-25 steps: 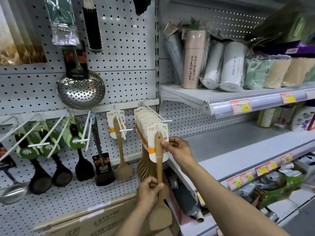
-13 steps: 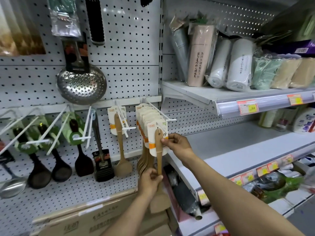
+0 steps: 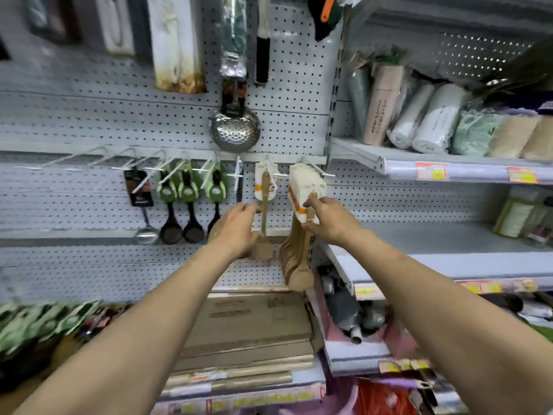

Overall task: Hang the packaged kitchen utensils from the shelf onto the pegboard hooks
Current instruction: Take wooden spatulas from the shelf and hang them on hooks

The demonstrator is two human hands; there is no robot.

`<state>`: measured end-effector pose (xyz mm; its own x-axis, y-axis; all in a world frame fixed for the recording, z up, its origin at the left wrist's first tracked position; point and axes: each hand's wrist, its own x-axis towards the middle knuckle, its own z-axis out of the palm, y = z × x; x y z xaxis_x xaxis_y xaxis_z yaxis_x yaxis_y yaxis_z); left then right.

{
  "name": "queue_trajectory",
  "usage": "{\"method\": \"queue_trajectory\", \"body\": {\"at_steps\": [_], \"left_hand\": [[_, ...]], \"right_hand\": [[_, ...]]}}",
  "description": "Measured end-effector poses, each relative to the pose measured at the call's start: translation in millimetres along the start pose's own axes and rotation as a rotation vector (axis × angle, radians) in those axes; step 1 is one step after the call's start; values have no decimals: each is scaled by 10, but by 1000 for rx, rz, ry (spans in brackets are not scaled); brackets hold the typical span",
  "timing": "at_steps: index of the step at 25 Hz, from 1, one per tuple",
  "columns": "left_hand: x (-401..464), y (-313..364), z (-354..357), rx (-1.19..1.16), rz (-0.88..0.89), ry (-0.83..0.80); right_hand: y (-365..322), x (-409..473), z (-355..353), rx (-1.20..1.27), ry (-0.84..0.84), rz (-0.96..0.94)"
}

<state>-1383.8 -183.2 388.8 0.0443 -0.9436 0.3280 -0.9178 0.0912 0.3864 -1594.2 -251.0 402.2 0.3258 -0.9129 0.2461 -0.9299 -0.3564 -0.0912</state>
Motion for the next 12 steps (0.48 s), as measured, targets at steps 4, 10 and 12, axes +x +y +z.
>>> {"method": "queue_trajectory", "body": {"at_steps": [4, 10, 12], "left_hand": [[-649, -288, -509, 46, -59, 64], [-1510, -1079, -1093, 151, -133, 165], [-1760, -1491, -1324, 174, -156, 189]], "right_hand": [[-646, -407, -206, -42, 68, -161], [-1916, -788, -103, 28, 95, -399], [-2479, -820, -36, 41, 81, -459]]}}
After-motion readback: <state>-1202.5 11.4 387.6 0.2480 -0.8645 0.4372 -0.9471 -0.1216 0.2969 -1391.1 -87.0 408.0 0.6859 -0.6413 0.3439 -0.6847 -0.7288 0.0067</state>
